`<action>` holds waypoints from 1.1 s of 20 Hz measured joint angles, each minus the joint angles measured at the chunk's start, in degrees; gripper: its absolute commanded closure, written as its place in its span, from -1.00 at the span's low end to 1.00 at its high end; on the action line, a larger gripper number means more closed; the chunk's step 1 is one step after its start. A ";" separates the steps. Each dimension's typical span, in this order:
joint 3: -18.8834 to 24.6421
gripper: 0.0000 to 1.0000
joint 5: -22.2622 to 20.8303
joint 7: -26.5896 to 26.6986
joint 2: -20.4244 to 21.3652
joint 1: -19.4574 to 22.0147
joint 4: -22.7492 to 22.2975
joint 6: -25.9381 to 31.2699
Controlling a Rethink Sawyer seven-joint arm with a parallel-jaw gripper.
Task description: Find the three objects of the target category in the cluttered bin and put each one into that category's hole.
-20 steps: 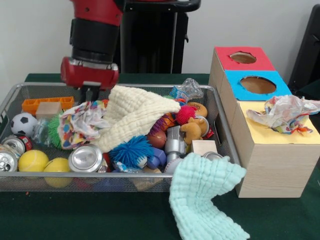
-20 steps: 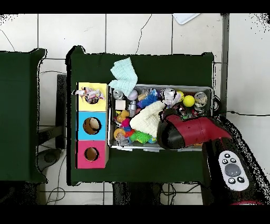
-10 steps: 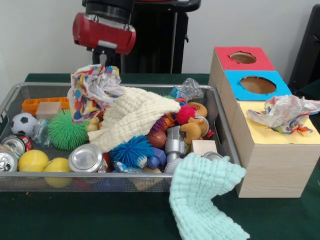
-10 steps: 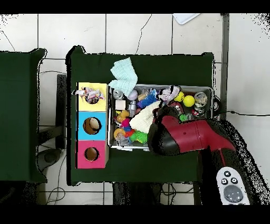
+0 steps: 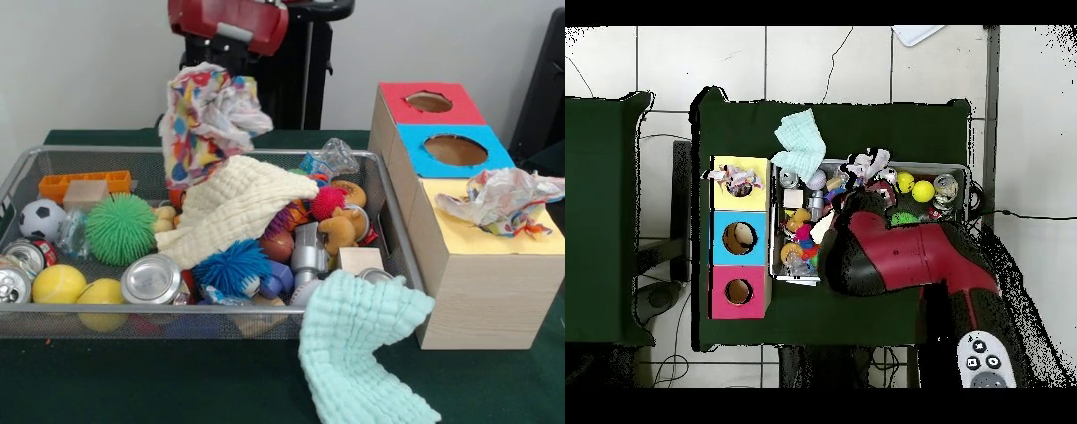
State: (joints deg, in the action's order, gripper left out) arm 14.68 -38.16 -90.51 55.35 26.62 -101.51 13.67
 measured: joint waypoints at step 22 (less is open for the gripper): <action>-0.57 1.00 11.84 0.00 1.59 -17.12 -0.04 1.85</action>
State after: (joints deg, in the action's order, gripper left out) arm 14.11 -26.31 -90.51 56.94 9.50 -101.55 15.52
